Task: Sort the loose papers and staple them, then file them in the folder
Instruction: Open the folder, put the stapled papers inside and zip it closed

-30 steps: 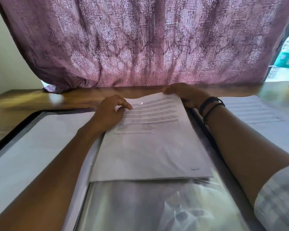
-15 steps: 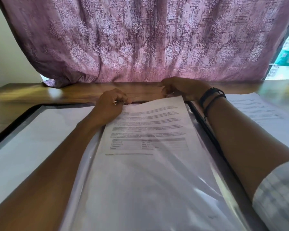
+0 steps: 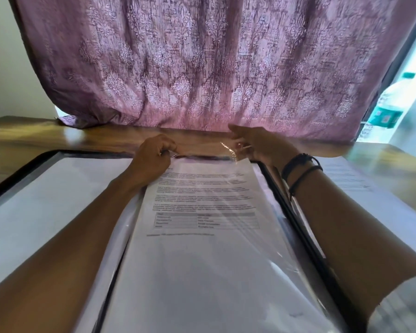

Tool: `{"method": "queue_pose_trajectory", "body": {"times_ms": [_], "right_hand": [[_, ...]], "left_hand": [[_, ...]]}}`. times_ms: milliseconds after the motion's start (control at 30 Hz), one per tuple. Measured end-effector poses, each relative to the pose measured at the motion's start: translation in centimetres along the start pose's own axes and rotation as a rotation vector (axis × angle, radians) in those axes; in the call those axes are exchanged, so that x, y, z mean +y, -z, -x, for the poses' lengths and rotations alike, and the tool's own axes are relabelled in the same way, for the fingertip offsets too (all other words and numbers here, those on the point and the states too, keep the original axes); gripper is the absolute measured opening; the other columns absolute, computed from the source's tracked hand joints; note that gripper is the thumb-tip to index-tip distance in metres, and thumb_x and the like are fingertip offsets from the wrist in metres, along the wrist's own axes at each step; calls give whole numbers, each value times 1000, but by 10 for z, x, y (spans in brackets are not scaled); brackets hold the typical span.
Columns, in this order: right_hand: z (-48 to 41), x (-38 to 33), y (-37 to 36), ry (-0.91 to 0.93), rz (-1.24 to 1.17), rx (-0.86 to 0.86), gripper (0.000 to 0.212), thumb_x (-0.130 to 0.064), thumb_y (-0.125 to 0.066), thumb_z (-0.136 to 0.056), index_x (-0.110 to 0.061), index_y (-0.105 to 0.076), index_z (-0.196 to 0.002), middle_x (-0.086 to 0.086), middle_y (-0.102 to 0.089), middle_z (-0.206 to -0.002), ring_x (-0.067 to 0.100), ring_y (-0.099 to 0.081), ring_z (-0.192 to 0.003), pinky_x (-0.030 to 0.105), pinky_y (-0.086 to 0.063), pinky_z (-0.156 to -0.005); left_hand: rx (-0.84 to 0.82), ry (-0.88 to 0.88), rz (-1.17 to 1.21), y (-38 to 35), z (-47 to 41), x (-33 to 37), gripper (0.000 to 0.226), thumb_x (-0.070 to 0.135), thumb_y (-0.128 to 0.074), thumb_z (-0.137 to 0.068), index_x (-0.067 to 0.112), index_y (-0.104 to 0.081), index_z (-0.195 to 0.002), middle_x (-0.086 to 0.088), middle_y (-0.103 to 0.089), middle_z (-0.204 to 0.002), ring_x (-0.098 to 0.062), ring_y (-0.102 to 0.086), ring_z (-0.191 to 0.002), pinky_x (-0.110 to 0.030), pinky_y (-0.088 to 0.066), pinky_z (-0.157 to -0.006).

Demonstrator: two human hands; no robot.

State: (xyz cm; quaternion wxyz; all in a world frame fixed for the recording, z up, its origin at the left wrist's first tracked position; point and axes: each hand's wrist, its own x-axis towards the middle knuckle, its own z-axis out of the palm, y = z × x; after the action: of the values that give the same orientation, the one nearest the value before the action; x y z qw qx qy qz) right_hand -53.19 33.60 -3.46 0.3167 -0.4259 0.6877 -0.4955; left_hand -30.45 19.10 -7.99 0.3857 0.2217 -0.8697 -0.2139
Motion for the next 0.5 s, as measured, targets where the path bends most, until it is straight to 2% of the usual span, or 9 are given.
{"method": "queue_pose_trajectory", "body": {"times_ms": [33, 133, 167, 200, 267, 367, 433, 500], "right_hand": [[7, 2, 0, -28, 18, 24, 51, -53, -63, -86, -4, -62, -102, 13, -55, -90, 25, -53, -78, 37, -52, -83], [34, 5, 4, -124, -38, -24, 59, -54, -61, -87, -3, -53, -115, 9, -56, -86, 16, -59, -62, 29, -56, -59], [43, 7, 5, -143, -55, -75, 61, -57, -58, -87, -4, -52, -116, 10, -60, -86, 17, -62, -62, 31, -57, -58], [49, 12, 6, -153, -74, -126, 66, -61, -56, -87, -4, -53, -119, 14, -65, -90, 21, -66, -68, 34, -59, -63], [58, 20, 6, -156, -145, -203, 75, -69, -49, -86, -4, -55, -124, 22, -69, -108, 33, -68, -91, 44, -56, -83], [62, 29, 5, -129, -326, -314, 81, -73, -38, -88, -7, -56, -132, 26, -55, -134, 47, -48, -126, 63, -36, -106], [63, 30, 3, -121, -453, -405, 90, -78, -33, -86, -7, -51, -138, 26, -48, -141, 46, -41, -133, 64, -24, -112], [64, 28, 0, -98, -543, -453, 97, -81, -27, -84, -5, -49, -139, 26, -46, -143, 45, -42, -132, 65, -32, -108]], "left_hand": [[2, -3, 1, 0, 0, 0, 33, -15, -48, -82, 2, -75, -93, -2, -63, -96, -13, -58, -90, -5, -40, -76], [23, 2, 2, -1, 1, 0, 26, -12, -53, -82, 2, -74, -88, -2, -63, -92, -17, -60, -87, -23, -47, -80], [24, 4, -1, -1, 1, 0, 22, -10, -56, -82, 3, -73, -87, -1, -62, -90, -20, -61, -86, -29, -49, -80], [22, 2, -12, -1, 2, 0, 17, -6, -59, -82, 4, -72, -85, 0, -61, -89, -22, -61, -86, -34, -50, -81], [19, -6, -58, -1, 6, -1, 8, 9, -64, -80, 10, -70, -85, 0, -62, -90, -21, -62, -85, -44, -52, -81], [24, 4, -82, 0, 12, 7, 30, 37, -59, -76, 17, -61, -98, 1, -59, -98, -19, -60, -88, -47, -53, -79], [67, 25, -42, 2, 15, 23, 46, 55, -58, -74, 19, -54, -103, 4, -56, -100, -17, -59, -88, -45, -55, -78], [101, 51, 26, 4, 16, 50, 55, 68, -57, -71, 20, -54, -98, 6, -60, -95, -15, -60, -84, -40, -56, -76]]}}
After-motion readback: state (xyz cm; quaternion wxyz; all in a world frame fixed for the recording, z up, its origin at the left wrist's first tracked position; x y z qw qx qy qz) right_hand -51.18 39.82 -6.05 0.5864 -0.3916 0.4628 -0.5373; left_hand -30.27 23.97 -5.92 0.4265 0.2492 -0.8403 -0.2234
